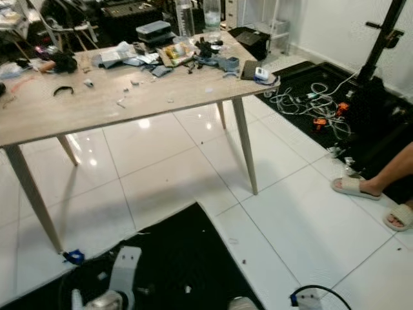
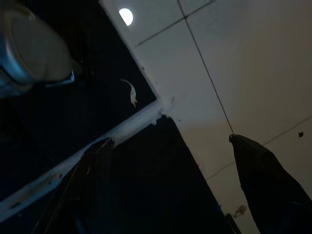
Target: Picking trash to rubbish bin
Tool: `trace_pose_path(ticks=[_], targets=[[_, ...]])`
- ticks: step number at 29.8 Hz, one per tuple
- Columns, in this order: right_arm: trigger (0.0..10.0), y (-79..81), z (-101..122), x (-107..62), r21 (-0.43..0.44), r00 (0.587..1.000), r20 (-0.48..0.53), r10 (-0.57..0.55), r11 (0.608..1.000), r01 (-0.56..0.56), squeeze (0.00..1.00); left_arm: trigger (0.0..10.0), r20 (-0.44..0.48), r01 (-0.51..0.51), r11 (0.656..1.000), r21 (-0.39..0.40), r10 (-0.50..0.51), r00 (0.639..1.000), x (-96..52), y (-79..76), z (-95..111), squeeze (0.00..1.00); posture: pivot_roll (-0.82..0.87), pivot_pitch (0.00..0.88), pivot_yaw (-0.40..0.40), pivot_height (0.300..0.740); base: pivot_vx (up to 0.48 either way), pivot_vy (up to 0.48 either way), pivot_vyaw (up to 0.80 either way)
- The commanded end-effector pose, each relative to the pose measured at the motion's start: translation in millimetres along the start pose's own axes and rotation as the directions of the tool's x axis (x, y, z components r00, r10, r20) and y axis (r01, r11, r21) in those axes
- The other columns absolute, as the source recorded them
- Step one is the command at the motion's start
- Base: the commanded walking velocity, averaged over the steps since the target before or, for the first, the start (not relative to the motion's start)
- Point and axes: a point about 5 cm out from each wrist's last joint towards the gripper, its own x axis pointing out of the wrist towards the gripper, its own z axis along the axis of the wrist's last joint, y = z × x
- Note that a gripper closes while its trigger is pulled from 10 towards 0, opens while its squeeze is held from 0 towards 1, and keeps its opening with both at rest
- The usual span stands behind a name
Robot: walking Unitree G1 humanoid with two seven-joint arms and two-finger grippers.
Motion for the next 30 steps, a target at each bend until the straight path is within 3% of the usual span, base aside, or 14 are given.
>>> trace_pose_path(ticks=[1,6,7,11,13,14,16,22,24,25,26,27,28,30], targets=[[10.0,2.1,3.2,0.1,0.023,1.000,0.014,0.000,1.000,-0.001,0.00,10.0,-0.019,-0.001,1.000,0.001,0.001,1.000,-1.1,2.0,-4.7,0.00,-0.13,0.011,0.073,0.740,0.435,0.000,0.00],[10.0,-0.7,4.6,0.3,0.039,1.000,0.013,-0.022,0.999,0.022,0.00,10.0,-0.021,0.001,1.000,0.002,-0.001,1.000,-1.3,2.1,-5.8,0.00,-0.13,0.021,0.075,0.740,0.448,0.000,0.00],[10.0,-4.4,4.8,0.4,0.085,0.999,0.005,-0.040,0.996,0.039,0.00,10.0,-0.022,0.003,1.000,0.003,-0.003,1.000,-1.4,1.9,-6.3,0.00,-0.13,0.021,0.075,0.740,0.454,0.000,-0.80],[10.0,-30.2,10.6,0.2,0.192,0.987,0.005,-0.163,0.968,0.159,0.00,10.0,-0.025,0.009,1.000,0.004,-0.009,1.000,-1.3,0.4,-7.6,0.00,-0.13,0.023,0.076,0.740,0.448,0.000,-0.80],[10.0,-56.6,19.4,-1.9,0.257,0.961,0.019,-0.275,0.931,0.261,0.00,10.0,-0.027,0.013,1.000,0.005,-0.013,1.000,-1.4,-0.2,-8.4,0.00,-0.13,0.026,0.079,0.740,0.450,0.000,-0.80],[10.0,-56.6,19.4,-1.9,0.257,0.961,0.019,-0.275,0.931,0.261,0.00,10.0,-0.027,0.013,1.000,0.005,-0.013,1.000,-1.4,-0.2,-8.4,0.00,-0.13,0.026,0.079,0.740,0.450,0.000,-0.80],[10.0,-95.9,40.6,-9.1,0.355,0.901,0.074,-0.427,0.856,0.376,0.00,10.0,-0.029,0.018,1.000,0.012,-0.017,0.999,-1.4,-0.6,-8.6,0.00,-0.14,0.028,0.080,0.740,0.452,0.000,-0.40],[10.0,-122.8,62.3,-17.4,0.409,0.854,0.142,-0.500,0.816,0.409,0.00,10.0,-0.029,0.020,1.000,0.016,-0.019,0.999,-1.2,-1.1,-8.1,0.00,-0.16,0.035,0.086,0.740,0.451,0.000,0.00],[10.0,-154.6,93.6,-32.7,0.481,0.776,0.249,-0.580,0.769,0.420,0.00,10.0,-0.028,0.024,0.999,0.023,-0.024,0.999,-0.8,-1.9,-7.0,0.00,-0.16,0.038,0.088,0.740,0.448,0.000,0.00],[10.0,-171.2,116.3,-45.5,0.532,0.710,0.340,-0.617,0.748,0.396,0.00,10.0,-0.027,0.026,0.999,0.025,-0.026,0.999,-0.6,-2.5,-6.3,0.00,-0.16,0.038,0.088,0.740,0.450,0.000,0.00],[10.0,-189.1,145.3,-65.6,0.587,0.605,0.461,-0.649,0.735,0.340,0.00,10.0,-0.026,0.029,0.999,0.027,-0.028,0.999,-0.3,-3.2,-5.7,0.00,-0.16,0.041,0.089,0.740,0.450,0.000,0.00],[10.0,-189.1,145.3,-65.6,0.587,0.605,0.461,-0.649,0.735,0.340,0.00,10.0,-0.026,0.029,0.999,0.027,-0.028,0.999,-0.3,-3.2,-5.7,0.00,-0.16,0.041,0.089,0.740,0.450,0.000,0.00],[10.0,-196.1,160.2,-76.9,0.601,0.548,0.525,-0.652,0.739,0.303,0.00,10.0,-0.026,0.030,0.999,0.028,-0.029,0.999,-0.3,-3.4,-5.5,0.00,-0.16,0.041,0.089,0.740,0.454,0.000,0.00],[10.0,-202.7,208.2,-114.7,0.588,0.376,0.731,-0.570,0.805,0.078,0.00,10.0,-0.027,0.031,0.999,0.029,-0.031,0.999,-0.4,-2.9,-5.8,0.00,-0.16,0.046,0.096,0.740,0.454,0.000,0.00]])
